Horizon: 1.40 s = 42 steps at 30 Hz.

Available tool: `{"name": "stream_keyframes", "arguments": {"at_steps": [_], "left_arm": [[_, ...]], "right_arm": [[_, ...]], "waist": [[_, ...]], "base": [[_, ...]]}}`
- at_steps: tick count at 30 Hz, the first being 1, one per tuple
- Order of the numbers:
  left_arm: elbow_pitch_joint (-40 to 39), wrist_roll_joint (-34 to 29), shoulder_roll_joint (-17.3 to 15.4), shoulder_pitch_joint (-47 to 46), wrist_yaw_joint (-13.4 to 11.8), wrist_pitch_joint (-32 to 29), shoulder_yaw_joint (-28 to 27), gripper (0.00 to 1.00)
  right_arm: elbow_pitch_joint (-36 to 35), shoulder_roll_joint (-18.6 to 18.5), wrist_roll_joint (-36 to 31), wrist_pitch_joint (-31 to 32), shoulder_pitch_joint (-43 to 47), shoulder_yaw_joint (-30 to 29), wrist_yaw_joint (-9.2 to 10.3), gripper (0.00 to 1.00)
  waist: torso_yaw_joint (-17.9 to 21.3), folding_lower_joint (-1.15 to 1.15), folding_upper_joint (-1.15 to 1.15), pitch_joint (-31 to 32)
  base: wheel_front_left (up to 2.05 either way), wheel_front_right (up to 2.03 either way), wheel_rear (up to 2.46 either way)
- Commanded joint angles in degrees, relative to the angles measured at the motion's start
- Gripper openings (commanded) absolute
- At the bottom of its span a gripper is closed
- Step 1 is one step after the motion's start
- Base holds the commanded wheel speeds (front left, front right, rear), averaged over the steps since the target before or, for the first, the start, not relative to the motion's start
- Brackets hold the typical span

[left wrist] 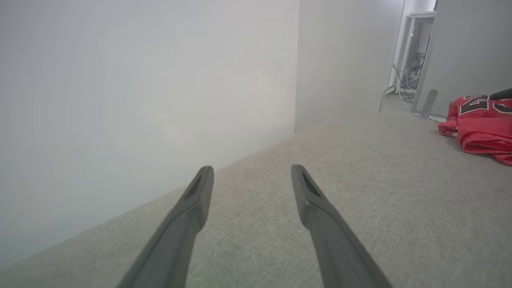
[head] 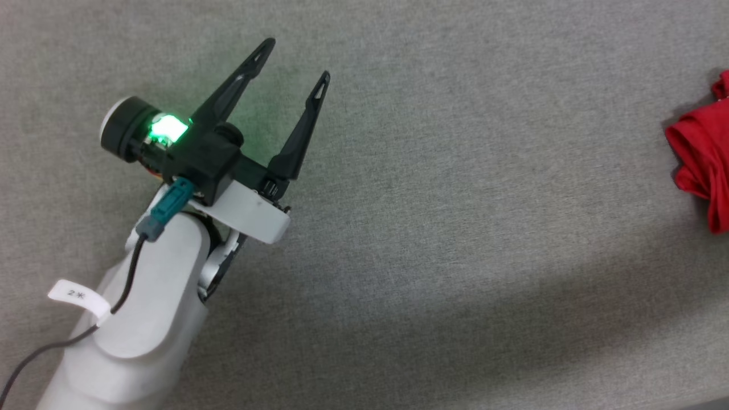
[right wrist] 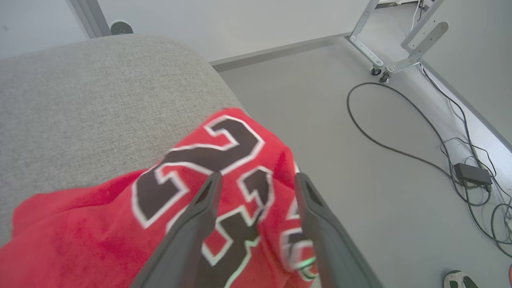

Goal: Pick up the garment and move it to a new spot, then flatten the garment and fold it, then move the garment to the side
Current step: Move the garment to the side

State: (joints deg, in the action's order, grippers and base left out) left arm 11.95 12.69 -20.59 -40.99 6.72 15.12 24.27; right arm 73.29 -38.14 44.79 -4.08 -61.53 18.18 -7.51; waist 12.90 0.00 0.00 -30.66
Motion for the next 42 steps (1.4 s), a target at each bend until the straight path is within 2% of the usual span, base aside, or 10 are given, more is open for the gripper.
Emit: {"name": "stream_keyframes", "arguments": {"at_steps": [1,4,9,19,24,29,36,42], "left_arm": [[0.08,0.31,0.11,0.41,-0.24,-0.02,-0.24,1.0],[0.31,0.86,0.59,1.77,-0.44,-0.03,-0.81,1.0],[1.31,2.29,2.11,5.83,-1.01,-0.03,-2.5,1.0],[5.98,5.57,5.88,18.81,-1.99,-0.02,-9.07,1.0],[7.04,3.62,6.64,24.26,-2.47,-0.01,-12.24,1.0],[8.12,3.18,7.54,28.68,-1.92,-0.01,-15.8,1.0],[7.49,1.52,8.31,33.84,-1.18,0.0,-20.04,1.0],[5.98,0.89,8.07,37.18,-0.35,-0.01,-23.36,1.0]], "right_arm": [[0.2,-0.15,-0.32,0.11,-0.13,0.27,0.04,1.0],[0.32,-0.64,-0.78,0.13,0.27,0.73,0.04,1.0],[-0.79,0.67,-2.15,-0.04,2.65,3.34,0.04,1.0],[-11.89,7.49,0.62,-5.87,15.28,10.16,0.04,1.0],[-17.14,10.2,2.77,-8.71,20.67,12.65,0.04,1.0],[-21.81,11.69,3.54,-10.12,25.05,14.84,0.04,1.0],[-26.99,12.07,2.97,-11.06,30.5,13.57,0.04,1.0],[-33.36,11.25,-1.85,-11.11,35.42,7.48,0.04,1.0]], "waist": [[0.14,0.0,0.0,0.93],[0.04,0.0,0.0,2.84],[-0.84,0.0,0.0,7.44],[-5.0,0.0,0.0,17.67],[-7.53,0.0,0.0,21.57],[-9.64,0.0,0.0,25.63],[-12.37,0.0,0.0,30.7],[-13.84,0.0,0.0,33.12]], "base": [[0.0,0.0,0.0],[0.0,0.0,0.0],[0.0,0.0,0.0],[0.0,0.0,0.0],[0.0,0.0,0.0],[0.0,0.0,0.0],[0.0,0.0,0.0],[0.0,0.0,0.0]]}}
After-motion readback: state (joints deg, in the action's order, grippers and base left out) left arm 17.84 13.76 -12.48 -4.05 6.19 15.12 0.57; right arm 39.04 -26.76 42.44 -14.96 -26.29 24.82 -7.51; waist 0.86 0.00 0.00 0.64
